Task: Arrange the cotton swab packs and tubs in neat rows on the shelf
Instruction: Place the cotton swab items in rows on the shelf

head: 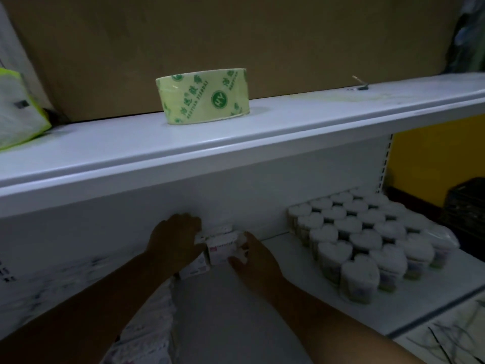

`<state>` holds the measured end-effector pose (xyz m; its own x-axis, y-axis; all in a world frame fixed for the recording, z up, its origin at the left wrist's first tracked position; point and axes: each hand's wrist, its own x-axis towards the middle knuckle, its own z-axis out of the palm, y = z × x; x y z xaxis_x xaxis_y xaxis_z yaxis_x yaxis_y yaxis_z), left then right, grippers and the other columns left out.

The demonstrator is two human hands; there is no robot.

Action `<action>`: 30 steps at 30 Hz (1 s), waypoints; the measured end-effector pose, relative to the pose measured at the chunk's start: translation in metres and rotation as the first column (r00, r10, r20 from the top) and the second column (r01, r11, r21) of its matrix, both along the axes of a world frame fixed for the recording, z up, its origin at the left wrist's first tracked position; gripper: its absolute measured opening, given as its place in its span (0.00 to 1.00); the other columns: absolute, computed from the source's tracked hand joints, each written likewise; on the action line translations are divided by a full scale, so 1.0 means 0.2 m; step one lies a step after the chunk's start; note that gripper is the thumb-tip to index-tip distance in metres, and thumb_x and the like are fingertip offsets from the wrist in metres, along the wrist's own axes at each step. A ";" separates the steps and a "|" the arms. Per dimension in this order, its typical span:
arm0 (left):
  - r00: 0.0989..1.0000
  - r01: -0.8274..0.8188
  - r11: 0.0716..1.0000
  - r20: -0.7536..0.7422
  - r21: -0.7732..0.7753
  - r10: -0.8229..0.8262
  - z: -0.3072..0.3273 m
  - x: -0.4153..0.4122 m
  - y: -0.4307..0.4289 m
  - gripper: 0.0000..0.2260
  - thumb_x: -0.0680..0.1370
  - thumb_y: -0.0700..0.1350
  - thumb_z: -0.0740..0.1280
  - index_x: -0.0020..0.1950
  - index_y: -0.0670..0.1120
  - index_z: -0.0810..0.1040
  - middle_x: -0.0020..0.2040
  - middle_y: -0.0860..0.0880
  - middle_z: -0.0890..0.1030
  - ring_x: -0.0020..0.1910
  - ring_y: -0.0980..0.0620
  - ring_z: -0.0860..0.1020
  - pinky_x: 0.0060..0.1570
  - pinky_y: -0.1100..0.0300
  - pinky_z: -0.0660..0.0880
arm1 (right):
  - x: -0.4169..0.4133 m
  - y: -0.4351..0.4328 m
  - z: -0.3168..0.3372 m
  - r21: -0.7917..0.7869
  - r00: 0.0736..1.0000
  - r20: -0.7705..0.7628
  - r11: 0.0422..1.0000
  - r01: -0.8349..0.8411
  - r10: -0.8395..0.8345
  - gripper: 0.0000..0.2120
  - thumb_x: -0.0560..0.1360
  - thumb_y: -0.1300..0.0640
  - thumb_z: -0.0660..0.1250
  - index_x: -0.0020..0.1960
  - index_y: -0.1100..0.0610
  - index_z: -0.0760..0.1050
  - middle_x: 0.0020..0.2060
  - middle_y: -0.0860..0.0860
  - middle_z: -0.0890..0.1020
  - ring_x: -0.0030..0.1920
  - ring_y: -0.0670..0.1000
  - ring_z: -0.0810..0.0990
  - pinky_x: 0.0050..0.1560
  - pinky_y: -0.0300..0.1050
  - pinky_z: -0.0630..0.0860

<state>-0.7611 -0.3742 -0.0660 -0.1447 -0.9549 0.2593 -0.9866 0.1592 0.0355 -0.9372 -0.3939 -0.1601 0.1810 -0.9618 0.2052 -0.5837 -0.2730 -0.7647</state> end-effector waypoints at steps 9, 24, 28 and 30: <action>0.850 0.468 0.884 -0.273 0.003 -0.450 0.02 -0.60 -0.06 0.14 0.74 0.48 0.71 0.58 0.47 0.79 0.54 0.50 0.79 0.55 0.52 0.76 0.53 0.65 0.69 | -0.58 0.09 0.44 -0.271 0.967 -0.246 0.962 0.001 -0.071 0.10 0.78 0.59 0.60 0.51 0.58 0.80 0.46 0.54 0.83 0.44 0.51 0.79 0.40 0.41 0.67; 0.795 0.478 0.869 -0.356 -0.129 -0.491 -0.28 -1.02 -0.07 0.17 0.66 0.51 0.71 0.48 0.41 0.83 0.46 0.43 0.81 0.47 0.54 0.75 0.47 0.64 0.70 | -1.20 0.29 0.43 -0.252 0.619 -0.782 0.945 -0.209 -0.071 0.25 0.70 0.29 0.57 0.49 0.49 0.76 0.42 0.46 0.78 0.42 0.47 0.76 0.32 0.42 0.60; 0.783 0.454 0.881 -0.413 -0.133 -0.465 -0.29 -1.05 -0.06 0.17 0.65 0.51 0.72 0.46 0.40 0.83 0.45 0.42 0.81 0.46 0.55 0.73 0.47 0.64 0.67 | -1.21 0.29 0.39 -0.445 0.633 -0.751 0.852 -0.277 -0.186 0.23 0.66 0.27 0.53 0.30 0.46 0.63 0.25 0.44 0.69 0.26 0.41 0.63 0.26 0.37 0.44; 0.784 0.479 0.872 -0.400 -0.098 -0.475 -0.29 -1.05 -0.06 0.16 0.66 0.50 0.71 0.47 0.40 0.83 0.46 0.42 0.81 0.47 0.55 0.73 0.46 0.62 0.70 | -1.21 0.28 0.37 -0.493 0.663 -0.715 0.833 -0.253 -0.221 0.23 0.66 0.29 0.54 0.25 0.47 0.66 0.21 0.43 0.70 0.22 0.40 0.62 0.27 0.34 0.41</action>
<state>-0.9718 -0.3871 -0.1238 -0.4683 -0.7941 0.3874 -0.6832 0.6035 0.4111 -1.1796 -0.3377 -0.0859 0.5083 -0.7365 0.4463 -0.8564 -0.4866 0.1723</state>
